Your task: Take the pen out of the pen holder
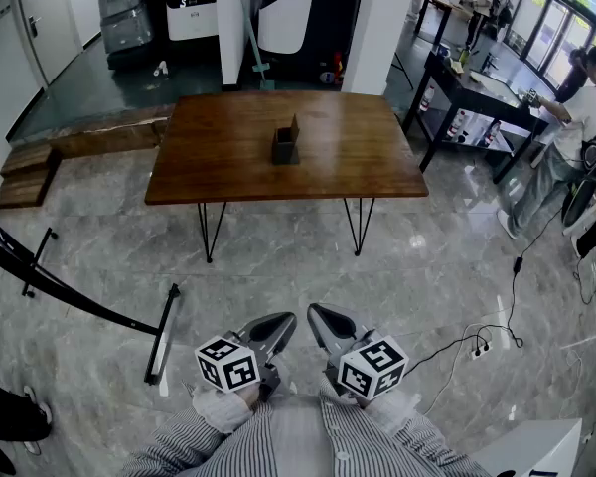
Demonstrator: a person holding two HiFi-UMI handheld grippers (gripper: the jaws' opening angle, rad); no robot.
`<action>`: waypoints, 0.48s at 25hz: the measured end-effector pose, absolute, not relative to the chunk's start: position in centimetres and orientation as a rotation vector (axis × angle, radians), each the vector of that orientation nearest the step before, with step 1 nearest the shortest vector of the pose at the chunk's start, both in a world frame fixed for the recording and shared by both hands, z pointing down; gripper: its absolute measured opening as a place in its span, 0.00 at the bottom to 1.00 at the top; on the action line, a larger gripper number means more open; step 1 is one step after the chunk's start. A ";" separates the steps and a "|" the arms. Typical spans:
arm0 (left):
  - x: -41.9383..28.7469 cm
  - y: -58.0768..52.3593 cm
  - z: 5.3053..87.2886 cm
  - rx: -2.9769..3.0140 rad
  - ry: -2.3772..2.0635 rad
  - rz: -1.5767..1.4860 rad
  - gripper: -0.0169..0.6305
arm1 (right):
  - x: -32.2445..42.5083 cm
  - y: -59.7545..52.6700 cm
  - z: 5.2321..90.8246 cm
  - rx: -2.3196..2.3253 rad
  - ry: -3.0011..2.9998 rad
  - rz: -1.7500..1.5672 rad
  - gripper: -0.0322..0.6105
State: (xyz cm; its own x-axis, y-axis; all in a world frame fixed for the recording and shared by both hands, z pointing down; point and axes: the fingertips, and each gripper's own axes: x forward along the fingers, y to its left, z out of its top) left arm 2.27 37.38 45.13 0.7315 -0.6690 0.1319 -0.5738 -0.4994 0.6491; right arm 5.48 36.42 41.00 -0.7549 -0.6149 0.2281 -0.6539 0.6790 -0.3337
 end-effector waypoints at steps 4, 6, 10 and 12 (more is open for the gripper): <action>2.2 35.1 45.1 2.237 -0.941 -0.186 0.04 | 5.6 34.5 41.7 1.059 -2.777 0.643 0.05; 2.3 33.8 45.3 2.239 -0.936 -0.187 0.04 | 5.8 33.2 41.9 1.071 -2.773 0.651 0.05; 1.8 29.9 46.2 2.231 -0.925 -0.186 0.04 | 5.5 29.6 42.6 1.086 -2.764 0.656 0.05; 1.3 27.2 46.3 2.236 -0.926 -0.190 0.04 | 5.4 27.1 42.8 1.104 -2.760 0.652 0.05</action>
